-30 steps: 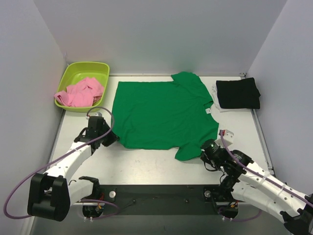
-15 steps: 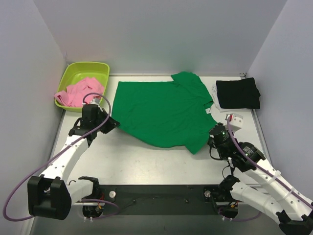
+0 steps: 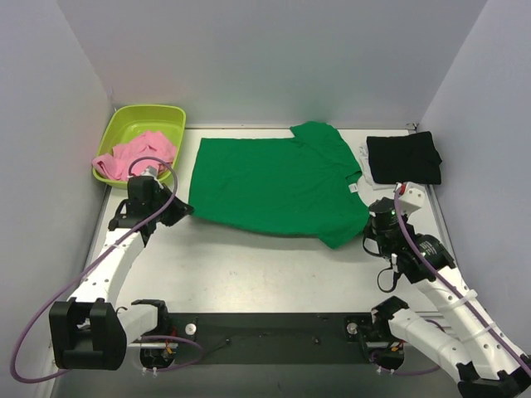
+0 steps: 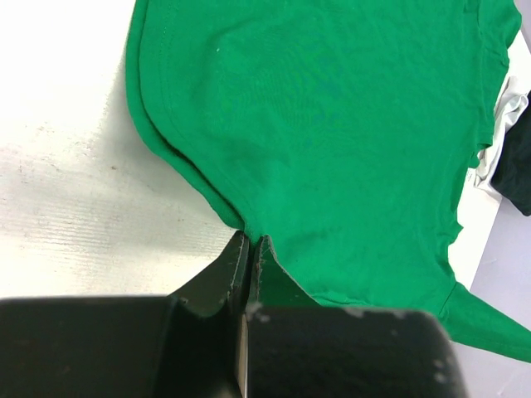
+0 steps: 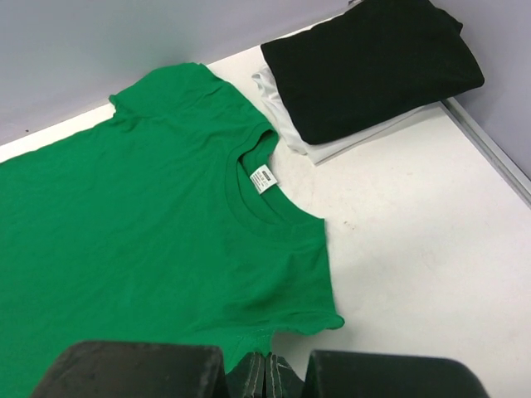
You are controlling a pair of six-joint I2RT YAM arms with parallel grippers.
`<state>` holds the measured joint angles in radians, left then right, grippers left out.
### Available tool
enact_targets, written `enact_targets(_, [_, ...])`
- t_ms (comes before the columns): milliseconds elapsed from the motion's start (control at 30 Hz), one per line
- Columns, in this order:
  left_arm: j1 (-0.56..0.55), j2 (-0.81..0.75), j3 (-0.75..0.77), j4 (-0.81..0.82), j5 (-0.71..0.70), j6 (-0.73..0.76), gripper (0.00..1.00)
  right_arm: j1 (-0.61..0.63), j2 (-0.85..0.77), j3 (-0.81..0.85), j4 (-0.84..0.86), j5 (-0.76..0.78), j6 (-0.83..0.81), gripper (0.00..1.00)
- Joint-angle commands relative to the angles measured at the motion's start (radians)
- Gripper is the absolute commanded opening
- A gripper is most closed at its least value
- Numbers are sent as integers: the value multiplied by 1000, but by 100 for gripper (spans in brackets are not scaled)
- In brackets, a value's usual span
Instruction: Fold and stack the t-shirts
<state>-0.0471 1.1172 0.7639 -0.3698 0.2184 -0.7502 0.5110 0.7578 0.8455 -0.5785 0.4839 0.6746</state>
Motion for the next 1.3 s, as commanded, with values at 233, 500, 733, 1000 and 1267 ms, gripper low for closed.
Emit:
enact_targets(233, [23, 29, 40, 35, 26, 15, 0, -107, 8, 35, 40, -59, -52, 0])
enact_targets(500, [24, 76, 52, 63, 16, 2, 0, -209, 41, 49, 71, -160, -75, 0])
enact_targets(733, [24, 125, 89, 83, 6, -15, 0, -273, 138, 76, 140, -251, -73, 0])
enact_targets(1000, [24, 213, 143, 104, -11, -29, 0, -292, 288, 159, 212, -312, -83, 0])
enact_targets(1267, [24, 323, 173, 140, -25, -47, 0, -307, 468, 283, 250, -358, -101, 0])
